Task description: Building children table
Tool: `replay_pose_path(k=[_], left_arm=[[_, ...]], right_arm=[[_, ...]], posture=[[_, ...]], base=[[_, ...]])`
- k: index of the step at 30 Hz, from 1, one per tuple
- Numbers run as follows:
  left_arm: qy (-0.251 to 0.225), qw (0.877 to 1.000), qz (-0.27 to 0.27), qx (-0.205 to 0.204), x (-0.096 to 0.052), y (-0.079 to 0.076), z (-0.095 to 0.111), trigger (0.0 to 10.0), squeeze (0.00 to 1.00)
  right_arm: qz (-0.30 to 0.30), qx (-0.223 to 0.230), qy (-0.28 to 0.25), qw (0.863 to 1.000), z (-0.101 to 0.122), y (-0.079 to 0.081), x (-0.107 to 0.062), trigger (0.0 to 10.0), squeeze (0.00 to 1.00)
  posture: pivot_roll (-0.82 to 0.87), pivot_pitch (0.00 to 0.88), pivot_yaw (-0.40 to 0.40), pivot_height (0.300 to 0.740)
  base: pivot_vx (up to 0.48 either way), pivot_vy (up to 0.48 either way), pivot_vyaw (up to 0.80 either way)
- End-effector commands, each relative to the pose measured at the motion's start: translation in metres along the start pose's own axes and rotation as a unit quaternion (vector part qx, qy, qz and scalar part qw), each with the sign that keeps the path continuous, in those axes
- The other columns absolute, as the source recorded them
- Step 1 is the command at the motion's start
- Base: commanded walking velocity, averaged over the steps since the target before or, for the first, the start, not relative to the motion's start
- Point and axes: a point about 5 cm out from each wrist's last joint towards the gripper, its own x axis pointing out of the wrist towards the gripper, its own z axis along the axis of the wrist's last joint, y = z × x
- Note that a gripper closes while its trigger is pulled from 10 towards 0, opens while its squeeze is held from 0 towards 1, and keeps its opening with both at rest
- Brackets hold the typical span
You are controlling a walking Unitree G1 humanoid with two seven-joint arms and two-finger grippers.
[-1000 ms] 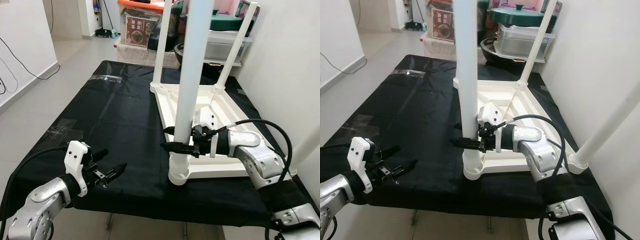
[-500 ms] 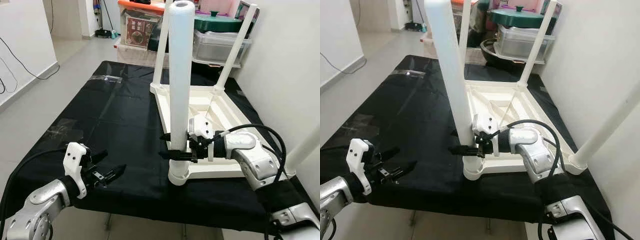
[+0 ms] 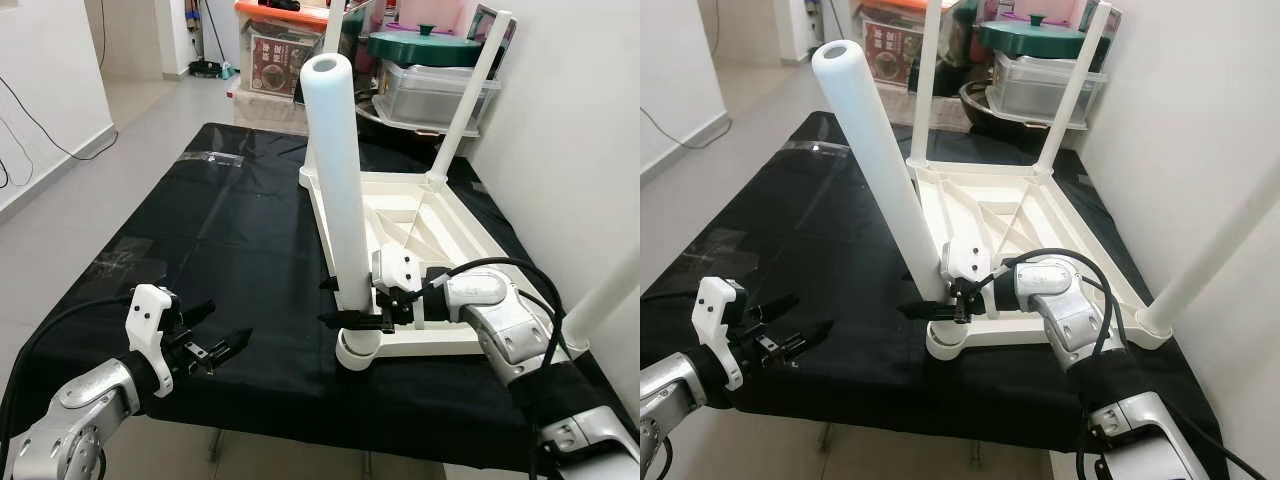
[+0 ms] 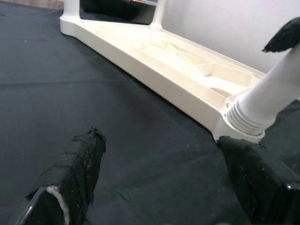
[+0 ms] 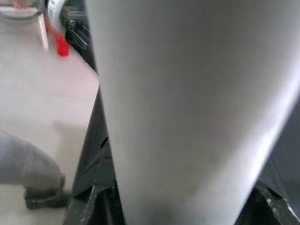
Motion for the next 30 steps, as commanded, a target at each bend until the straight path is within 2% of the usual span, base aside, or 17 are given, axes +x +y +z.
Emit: replay_pose_path(k=[1, 11, 20, 28, 30], left_arm=[[-0.005, 1.0, -0.002, -0.002, 0.001, -0.002, 0.002, 10.0, 0.0], [-0.008, 1.0, 0.001, -0.008, 0.002, 0.0, 0.003, 10.0, 0.0], [-0.007, 1.0, 0.001, -0.007, 0.002, 0.001, 0.002, 10.0, 0.0], [-0.011, 1.0, -0.001, -0.007, 0.005, 0.001, 0.004, 10.0, 0.0], [-0.011, 1.0, -0.002, -0.007, 0.006, 0.001, 0.003, 10.0, 0.0]], right_arm=[[-0.003, 0.028, -0.026, 0.999, 0.003, 0.003, 0.002, 0.0, 0.0], [-0.023, 0.081, -0.084, 0.993, 0.008, 0.013, 0.011, 0.0, 0.0], [-0.062, 0.082, -0.085, 0.991, 0.002, 0.016, 0.013, 0.0, 0.0], [-0.096, 0.046, -0.081, 0.991, 0.021, -0.015, -0.007, 0.0, 0.0], [-0.1, 0.042, -0.08, 0.991, 0.022, -0.017, -0.009, 0.0, 0.0]], posture=[[0.16, 0.0, -0.141, 0.74], [0.15, 0.0, -0.135, 0.74], [0.15, 0.0, -0.131, 0.74], [0.15, 0.0, -0.13, 0.74], [0.15, 0.0, -0.13, 0.74]], base=[[0.0, 0.0, 0.0], [0.0, 0.0, 0.0], [0.0, 0.0, 0.0], [0.0, 0.0, 0.0], [0.0, 0.0, 0.0]])
